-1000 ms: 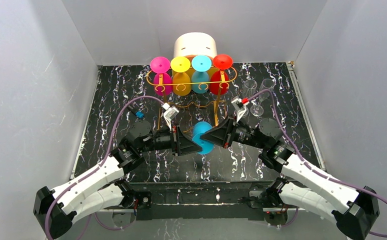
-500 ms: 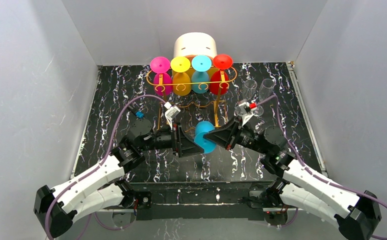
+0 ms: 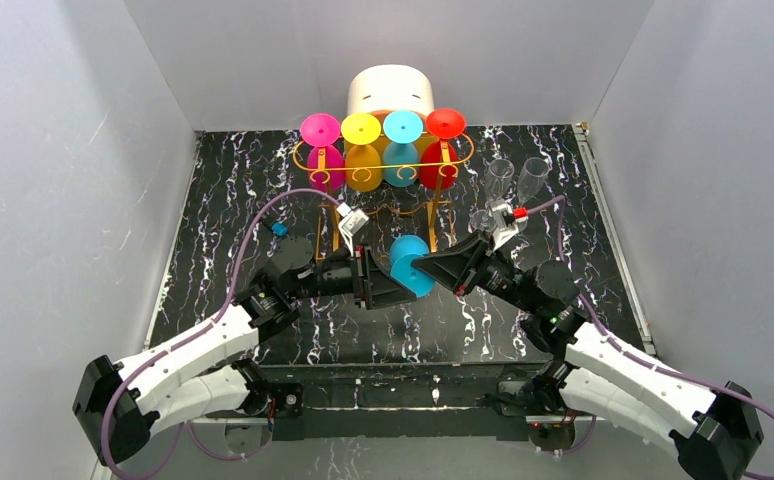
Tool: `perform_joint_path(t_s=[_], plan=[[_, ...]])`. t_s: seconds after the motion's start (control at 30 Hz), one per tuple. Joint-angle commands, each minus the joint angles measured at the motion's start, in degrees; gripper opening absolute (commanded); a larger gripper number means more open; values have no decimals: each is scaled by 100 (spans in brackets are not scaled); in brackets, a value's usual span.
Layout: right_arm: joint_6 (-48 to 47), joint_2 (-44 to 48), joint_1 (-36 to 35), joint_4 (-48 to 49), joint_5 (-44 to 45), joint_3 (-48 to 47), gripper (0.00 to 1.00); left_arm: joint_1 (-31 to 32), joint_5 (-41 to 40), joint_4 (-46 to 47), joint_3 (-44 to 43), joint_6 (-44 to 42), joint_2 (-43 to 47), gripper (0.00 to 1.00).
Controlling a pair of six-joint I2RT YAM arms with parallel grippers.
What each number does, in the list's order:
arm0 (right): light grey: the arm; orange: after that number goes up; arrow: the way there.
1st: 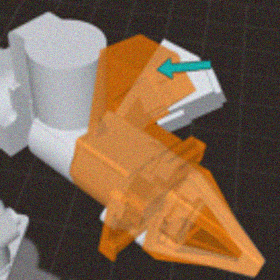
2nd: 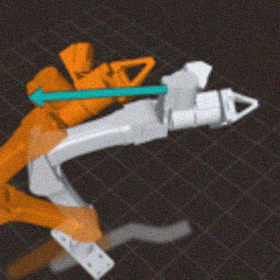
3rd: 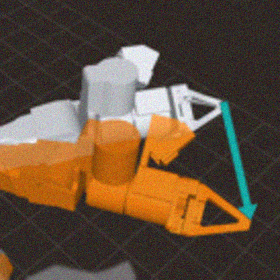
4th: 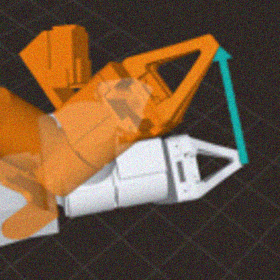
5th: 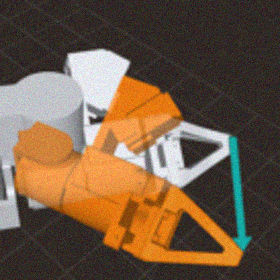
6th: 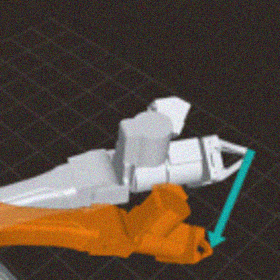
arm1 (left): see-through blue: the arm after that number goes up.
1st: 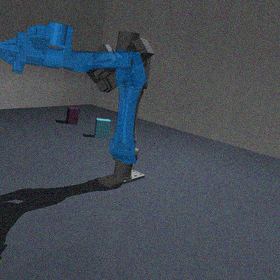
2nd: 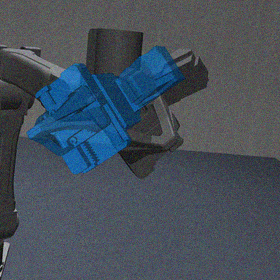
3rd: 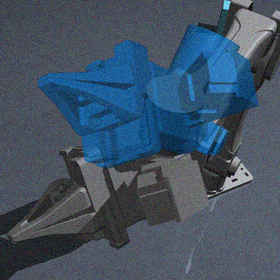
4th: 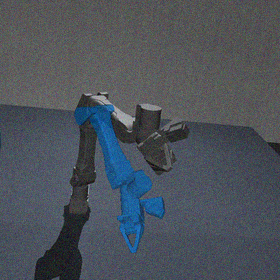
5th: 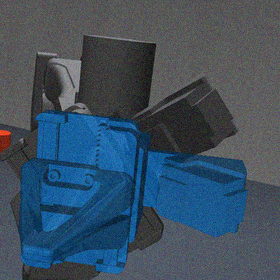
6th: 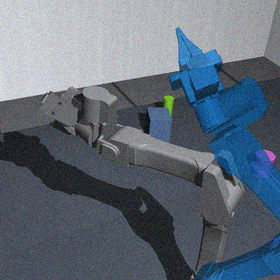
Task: Take the wine glass off the wine glass rack
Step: Place the wine glass at the center of the board.
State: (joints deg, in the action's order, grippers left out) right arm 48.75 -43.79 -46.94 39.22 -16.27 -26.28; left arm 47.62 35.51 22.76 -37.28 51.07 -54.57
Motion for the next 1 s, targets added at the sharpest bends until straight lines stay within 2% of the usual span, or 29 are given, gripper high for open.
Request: perform_joint_path(t_s=[0.0,0.1,0.2,0.4,0.53,0.63,0.77,0.83,0.9,0.97], plan=[[190,55,0,523,113,-20,1,32,-422,446,36,39,117,34],[69,-65,2,72,-39,-226,1,31,-559,681,107,146,148,34],[139,-210,8,66,-186,-284,1,30,-510,742,113,188,107,34],[544,-547,10,485,-344,-351,1,29,-542,513,80,-13,304,14],[485,-524,9,520,-314,-367,1,30,-554,70,-47,-260,397,12],[397,-442,9,415,-320,-373,1,32,-665,-6,-39,-309,444,1],[267,-288,9,29,-220,-441,2,34,-1055,-111,10,-381,564,0],[267,-179,9,-448,40,-596,12,32,-1129,-130,40,-459,654,0],[196,-88,10,-1117,326,-858,28,33,-1053,-473,-63,-766,732,0],[55,-32,9,-1849,540,-1178,57,29,-1023,-1014,-303,-1237,794,0]])
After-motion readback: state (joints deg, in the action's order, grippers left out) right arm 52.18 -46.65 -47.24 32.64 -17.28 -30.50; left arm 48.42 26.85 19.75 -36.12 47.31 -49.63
